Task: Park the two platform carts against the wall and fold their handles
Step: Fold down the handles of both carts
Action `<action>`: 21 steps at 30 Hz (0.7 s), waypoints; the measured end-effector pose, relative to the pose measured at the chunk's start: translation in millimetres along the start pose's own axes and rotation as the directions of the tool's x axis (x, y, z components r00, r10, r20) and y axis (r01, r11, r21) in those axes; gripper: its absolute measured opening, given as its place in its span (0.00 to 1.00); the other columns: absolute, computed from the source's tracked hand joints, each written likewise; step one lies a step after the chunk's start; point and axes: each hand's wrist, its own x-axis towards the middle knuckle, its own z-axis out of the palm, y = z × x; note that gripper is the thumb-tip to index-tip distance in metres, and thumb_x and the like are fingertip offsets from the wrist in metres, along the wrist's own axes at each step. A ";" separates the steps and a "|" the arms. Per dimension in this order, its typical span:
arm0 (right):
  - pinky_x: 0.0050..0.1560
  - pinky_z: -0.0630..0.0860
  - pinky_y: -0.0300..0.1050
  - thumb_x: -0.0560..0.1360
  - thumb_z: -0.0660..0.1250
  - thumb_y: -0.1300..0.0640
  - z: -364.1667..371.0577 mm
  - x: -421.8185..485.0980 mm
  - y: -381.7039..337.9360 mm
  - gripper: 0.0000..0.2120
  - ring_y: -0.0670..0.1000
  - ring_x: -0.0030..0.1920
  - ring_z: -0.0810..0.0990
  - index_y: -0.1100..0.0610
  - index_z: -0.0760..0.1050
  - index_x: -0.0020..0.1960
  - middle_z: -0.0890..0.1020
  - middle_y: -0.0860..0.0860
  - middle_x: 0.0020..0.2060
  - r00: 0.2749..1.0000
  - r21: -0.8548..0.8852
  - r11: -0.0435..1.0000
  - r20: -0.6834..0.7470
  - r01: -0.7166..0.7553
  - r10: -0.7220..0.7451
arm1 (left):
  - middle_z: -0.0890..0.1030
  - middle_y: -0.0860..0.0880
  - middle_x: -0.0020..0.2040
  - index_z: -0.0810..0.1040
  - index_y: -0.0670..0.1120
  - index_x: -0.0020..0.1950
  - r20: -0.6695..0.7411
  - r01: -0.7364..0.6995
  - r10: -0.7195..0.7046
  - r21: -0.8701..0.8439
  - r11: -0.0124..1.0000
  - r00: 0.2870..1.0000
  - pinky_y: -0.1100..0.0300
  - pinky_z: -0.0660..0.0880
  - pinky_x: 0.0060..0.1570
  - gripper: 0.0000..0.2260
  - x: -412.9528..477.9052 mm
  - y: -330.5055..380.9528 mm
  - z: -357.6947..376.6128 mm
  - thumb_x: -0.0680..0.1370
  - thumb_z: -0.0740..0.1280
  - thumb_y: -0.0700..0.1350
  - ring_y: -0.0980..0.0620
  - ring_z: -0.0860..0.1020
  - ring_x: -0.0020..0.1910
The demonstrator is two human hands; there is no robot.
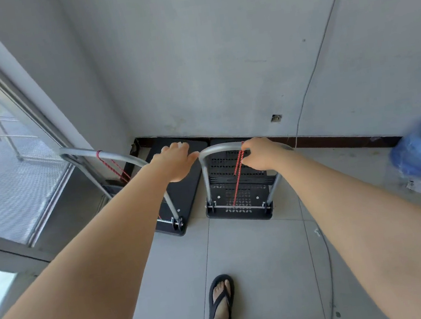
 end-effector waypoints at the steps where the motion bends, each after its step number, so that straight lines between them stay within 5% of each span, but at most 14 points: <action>1: 0.64 0.73 0.50 0.78 0.61 0.58 3.0 -2.8 -8.6 0.23 0.58 0.65 0.75 0.58 0.68 0.72 0.75 0.57 0.68 1.000 -0.006 1.000 0.008 0.002 -0.002 | 0.68 0.41 0.71 0.62 0.45 0.74 0.001 -0.007 0.007 0.010 1.000 1.000 0.41 0.67 0.65 0.24 -7.2 -8.8 -0.1 0.83 0.48 0.57 0.38 0.66 0.70; 6: 0.68 0.69 0.50 0.78 0.61 0.60 21.1 -6.7 -63.9 0.20 0.59 0.65 0.75 0.59 0.70 0.70 0.76 0.58 0.66 1.000 -0.016 1.000 0.012 -0.002 0.002 | 0.66 0.43 0.73 0.58 0.46 0.77 0.017 -0.032 0.031 0.059 0.998 0.999 0.42 0.68 0.66 0.25 -22.5 -68.3 0.7 0.82 0.54 0.55 0.40 0.65 0.72; 8: 0.57 0.76 0.48 0.77 0.60 0.61 30.5 -1.4 -89.9 0.20 0.59 0.60 0.78 0.60 0.72 0.68 0.77 0.57 0.65 1.000 0.004 1.000 0.008 0.003 -0.003 | 0.67 0.42 0.72 0.58 0.46 0.77 0.002 -0.053 0.053 0.083 0.995 0.999 0.43 0.69 0.65 0.25 -18.8 -97.9 1.1 0.82 0.57 0.53 0.40 0.66 0.71; 10: 0.37 0.72 0.43 0.76 0.59 0.63 43.5 12.3 -115.8 0.19 0.56 0.47 0.78 0.60 0.73 0.67 0.77 0.56 0.62 1.000 0.029 1.000 0.000 0.004 -0.004 | 0.68 0.42 0.71 0.58 0.46 0.76 -0.003 -0.073 0.074 0.097 0.993 0.997 0.43 0.69 0.66 0.25 -12.1 -130.1 2.2 0.81 0.58 0.52 0.40 0.67 0.70; 11: 0.35 0.70 0.43 0.76 0.59 0.63 51.0 21.7 -129.5 0.20 0.54 0.44 0.77 0.61 0.73 0.67 0.77 0.57 0.63 1.000 0.042 0.999 -0.013 -0.006 0.007 | 0.68 0.42 0.71 0.59 0.46 0.76 -0.004 -0.081 0.082 0.099 0.992 0.997 0.43 0.69 0.66 0.25 -7.7 -147.2 3.0 0.81 0.58 0.51 0.40 0.66 0.71; 13: 0.50 0.76 0.48 0.77 0.59 0.61 66.9 38.8 -161.5 0.20 0.56 0.54 0.78 0.61 0.71 0.68 0.76 0.59 0.65 0.998 0.079 0.996 -0.021 -0.049 0.051 | 0.66 0.42 0.73 0.58 0.46 0.77 0.010 -0.098 0.097 0.094 0.991 0.995 0.42 0.66 0.68 0.25 -1.7 -182.6 4.7 0.81 0.59 0.51 0.39 0.65 0.72; 15: 0.64 0.71 0.49 0.78 0.60 0.59 82.1 53.3 -197.7 0.23 0.58 0.67 0.73 0.61 0.67 0.72 0.71 0.59 0.70 0.996 0.107 0.990 0.020 -0.090 0.088 | 0.63 0.41 0.75 0.54 0.47 0.78 0.052 -0.108 0.103 0.108 0.988 0.993 0.41 0.64 0.70 0.28 3.3 -221.5 7.3 0.81 0.59 0.51 0.39 0.63 0.74; 21: 0.62 0.74 0.50 0.78 0.62 0.55 106.7 95.2 -277.6 0.22 0.57 0.63 0.76 0.60 0.67 0.71 0.74 0.57 0.67 0.993 0.146 0.983 0.065 -0.109 0.100 | 0.58 0.40 0.77 0.41 0.47 0.80 0.129 -0.085 0.072 0.104 0.991 0.989 0.40 0.61 0.72 0.35 34.4 -312.1 1.2 0.81 0.60 0.49 0.38 0.59 0.76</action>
